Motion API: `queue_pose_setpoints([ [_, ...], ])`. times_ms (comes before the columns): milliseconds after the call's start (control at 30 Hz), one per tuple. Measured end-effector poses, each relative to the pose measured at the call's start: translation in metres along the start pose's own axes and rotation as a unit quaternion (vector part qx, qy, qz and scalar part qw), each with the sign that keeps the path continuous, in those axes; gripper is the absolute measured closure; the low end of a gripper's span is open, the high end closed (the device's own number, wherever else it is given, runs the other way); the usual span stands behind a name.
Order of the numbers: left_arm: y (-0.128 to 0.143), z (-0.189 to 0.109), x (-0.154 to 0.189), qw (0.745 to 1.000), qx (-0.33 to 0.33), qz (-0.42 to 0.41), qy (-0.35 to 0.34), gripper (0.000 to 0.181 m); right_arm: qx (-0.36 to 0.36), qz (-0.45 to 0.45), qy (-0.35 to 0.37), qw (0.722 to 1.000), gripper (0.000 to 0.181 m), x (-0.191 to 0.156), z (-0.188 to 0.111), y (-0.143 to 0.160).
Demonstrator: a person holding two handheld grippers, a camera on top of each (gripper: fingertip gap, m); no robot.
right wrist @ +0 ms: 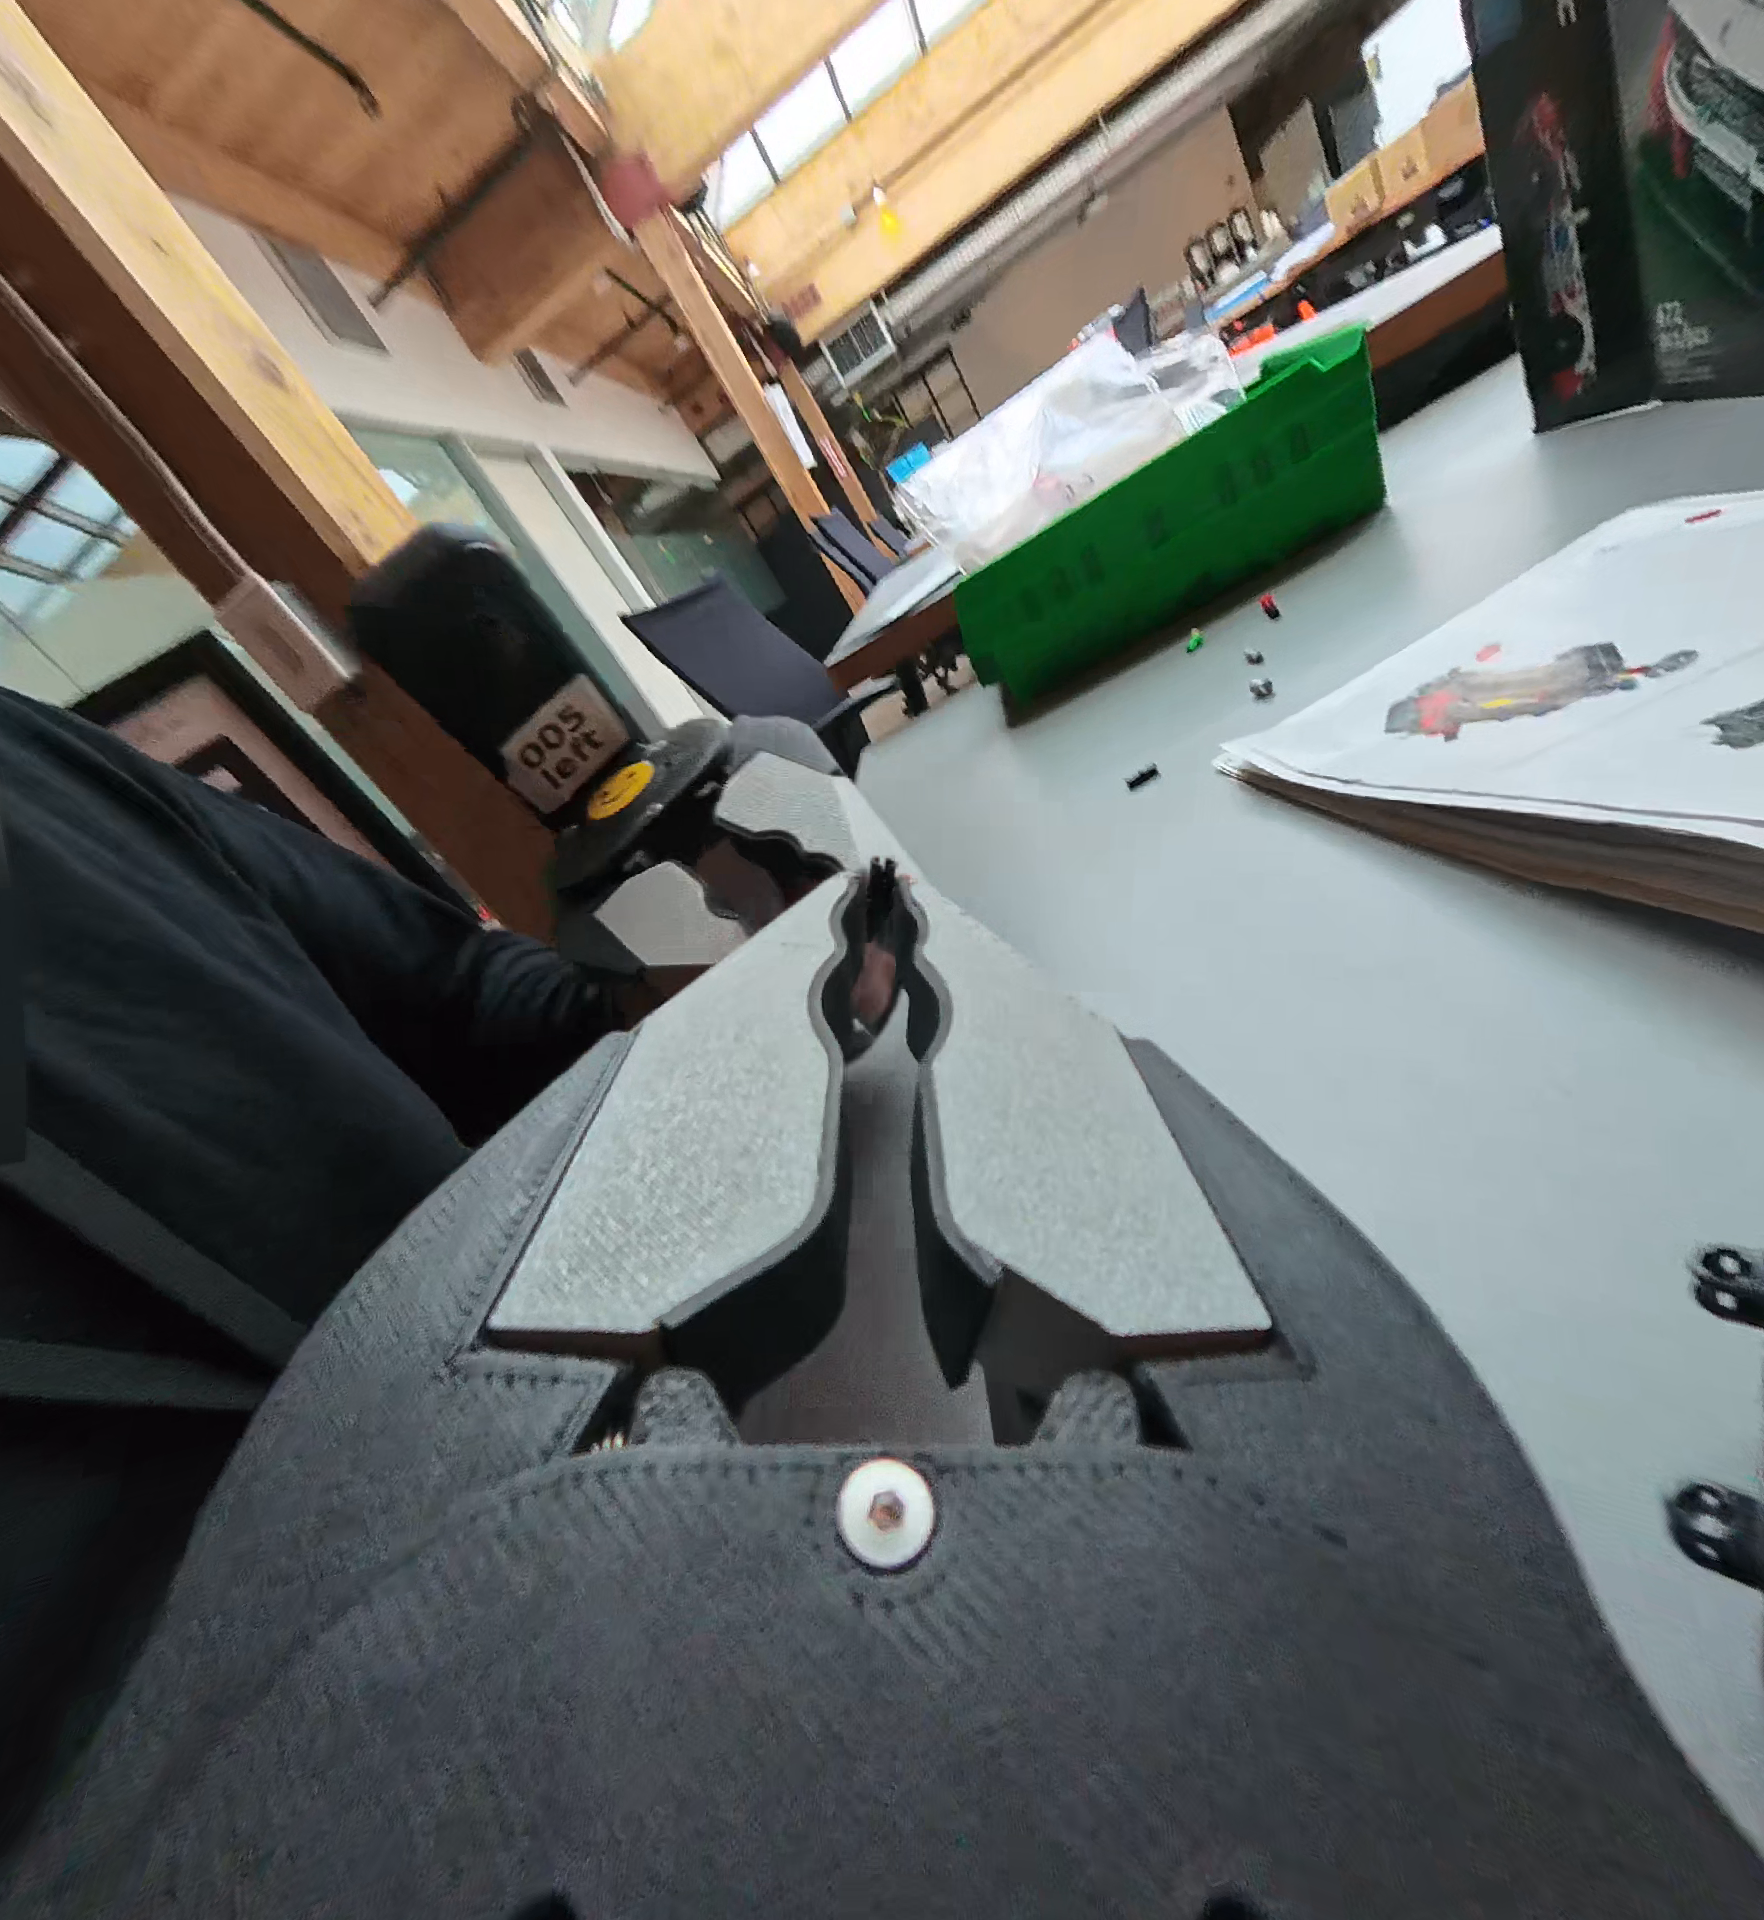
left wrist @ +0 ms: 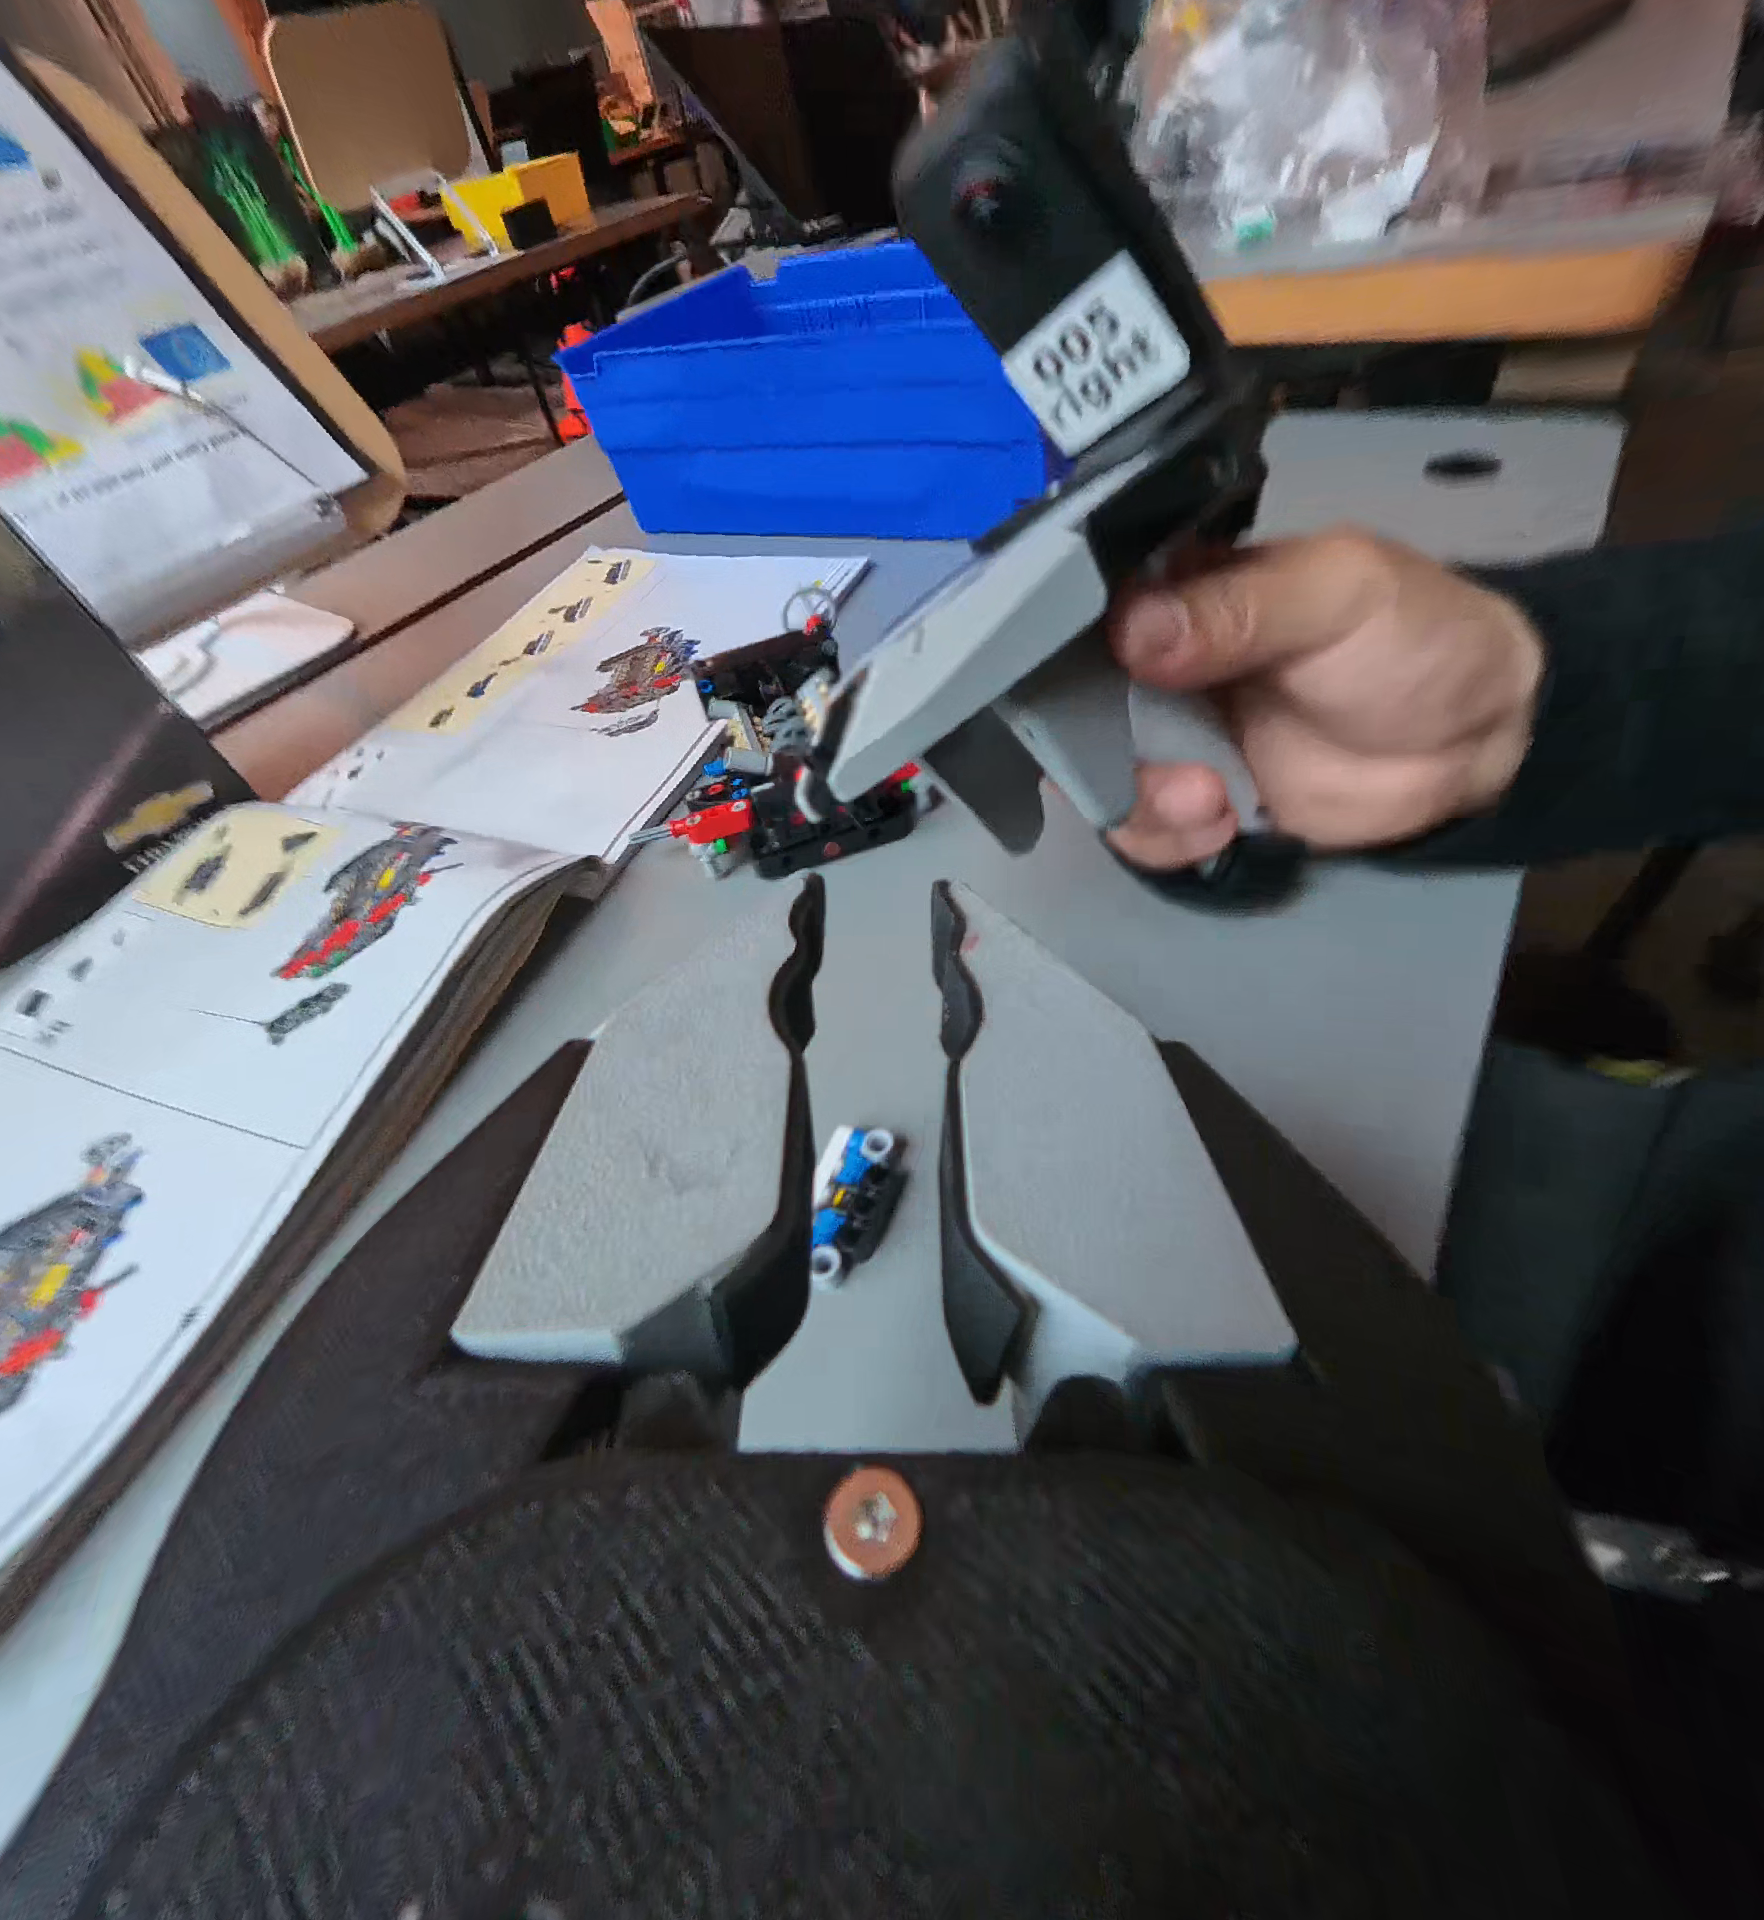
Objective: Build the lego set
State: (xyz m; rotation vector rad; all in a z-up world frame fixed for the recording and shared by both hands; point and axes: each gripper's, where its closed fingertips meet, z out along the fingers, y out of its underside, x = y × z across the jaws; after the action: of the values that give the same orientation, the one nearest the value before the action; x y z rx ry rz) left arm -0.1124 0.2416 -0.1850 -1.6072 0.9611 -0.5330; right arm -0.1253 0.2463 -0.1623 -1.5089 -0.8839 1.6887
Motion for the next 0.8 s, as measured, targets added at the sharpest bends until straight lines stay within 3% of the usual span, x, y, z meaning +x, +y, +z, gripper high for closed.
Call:
queue_pose_setpoints([
  [100, -0.015, -0.006, 0.010, 0.991, 0.034, -0.110, 0.072, 0.169, 0.027, 0.014, -0.038, 0.999, 0.181, -0.012, 0.002, -0.005],
  [267, -0.031, -0.020, 0.016, 0.950, 0.089, -0.250, 0.164, 0.174, 0.040, -0.022, -0.041, 0.998, 0.180, -0.022, 0.001, -0.006],
  [500, -0.033, -0.020, 0.008, 0.949, 0.082, -0.259, 0.158, 0.171, 0.031, -0.084, -0.025, 0.996, 0.181, -0.031, 0.012, -0.008],
  [600, -0.035, -0.021, 0.009, 0.952, 0.081, -0.249, 0.158, 0.180, 0.036, -0.092, -0.023, 0.995, 0.181, -0.032, 0.012, -0.009],
  [800, -0.028, -0.018, 0.012, 0.963, 0.056, -0.217, 0.152, 0.180, 0.015, -0.097, -0.022, 0.995, 0.181, -0.030, 0.009, -0.002],
])
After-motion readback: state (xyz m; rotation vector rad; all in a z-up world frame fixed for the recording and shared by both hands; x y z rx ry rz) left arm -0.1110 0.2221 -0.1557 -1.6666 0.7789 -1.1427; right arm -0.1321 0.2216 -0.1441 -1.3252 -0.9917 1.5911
